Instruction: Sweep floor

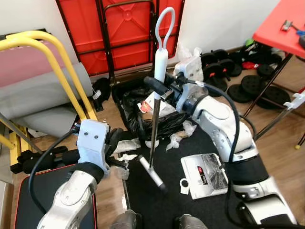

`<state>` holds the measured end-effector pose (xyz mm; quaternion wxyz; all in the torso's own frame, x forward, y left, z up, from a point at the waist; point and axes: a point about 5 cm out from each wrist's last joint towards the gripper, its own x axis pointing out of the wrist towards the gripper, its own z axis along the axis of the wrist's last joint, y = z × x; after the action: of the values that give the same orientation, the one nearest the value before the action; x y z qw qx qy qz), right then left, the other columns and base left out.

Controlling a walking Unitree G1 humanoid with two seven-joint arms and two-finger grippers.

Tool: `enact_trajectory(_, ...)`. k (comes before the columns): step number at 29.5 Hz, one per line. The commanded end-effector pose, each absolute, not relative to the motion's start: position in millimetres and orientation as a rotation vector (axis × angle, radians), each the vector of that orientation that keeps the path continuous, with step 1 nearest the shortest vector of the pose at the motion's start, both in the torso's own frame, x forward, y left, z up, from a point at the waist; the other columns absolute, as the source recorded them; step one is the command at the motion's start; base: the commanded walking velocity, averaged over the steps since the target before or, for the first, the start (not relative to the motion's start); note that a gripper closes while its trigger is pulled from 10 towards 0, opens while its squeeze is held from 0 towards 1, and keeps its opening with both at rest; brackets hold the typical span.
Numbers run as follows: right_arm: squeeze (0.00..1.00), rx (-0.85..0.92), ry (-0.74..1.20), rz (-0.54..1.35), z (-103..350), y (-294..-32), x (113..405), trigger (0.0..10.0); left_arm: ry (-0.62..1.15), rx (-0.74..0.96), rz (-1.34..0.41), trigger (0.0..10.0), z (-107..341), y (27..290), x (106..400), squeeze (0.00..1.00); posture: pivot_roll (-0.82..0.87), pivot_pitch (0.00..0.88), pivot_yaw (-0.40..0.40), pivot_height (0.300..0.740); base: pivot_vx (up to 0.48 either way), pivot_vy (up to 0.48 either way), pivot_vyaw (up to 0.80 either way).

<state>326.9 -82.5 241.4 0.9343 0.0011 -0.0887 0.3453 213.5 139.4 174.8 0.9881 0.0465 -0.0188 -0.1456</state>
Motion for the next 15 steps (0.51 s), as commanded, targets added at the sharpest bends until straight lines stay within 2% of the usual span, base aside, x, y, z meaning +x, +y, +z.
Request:
enact_trajectory(1, 0.00, 0.002, -0.196, 0.687, 245.2, -82.1, 325.0, 10.0, -0.022, 0.089, -0.317, 10.0, 169.0, 136.1, 214.0, 0.00, -0.04, 0.057, -0.010, 0.740, 0.000, -0.469, 0.00)
enact_trajectory(9, 0.00, 0.028, -0.175, 0.664, 237.0, -72.6, 321.4, 10.0, -0.029, 0.094, -0.331, 10.0, 165.3, 133.4, 219.9, 0.00, -0.05, 0.035, 0.000, 0.740, 0.000, -0.472, 0.00)
enact_trajectory(15, 0.00, 0.013, -0.172, 0.637, 232.8, -74.7, 324.0, 10.0, -0.033, 0.102, -0.331, 10.0, 162.5, 132.1, 223.6, 0.00, -0.05, 0.022, 0.004, 0.740, 0.000, -0.462, 0.00)
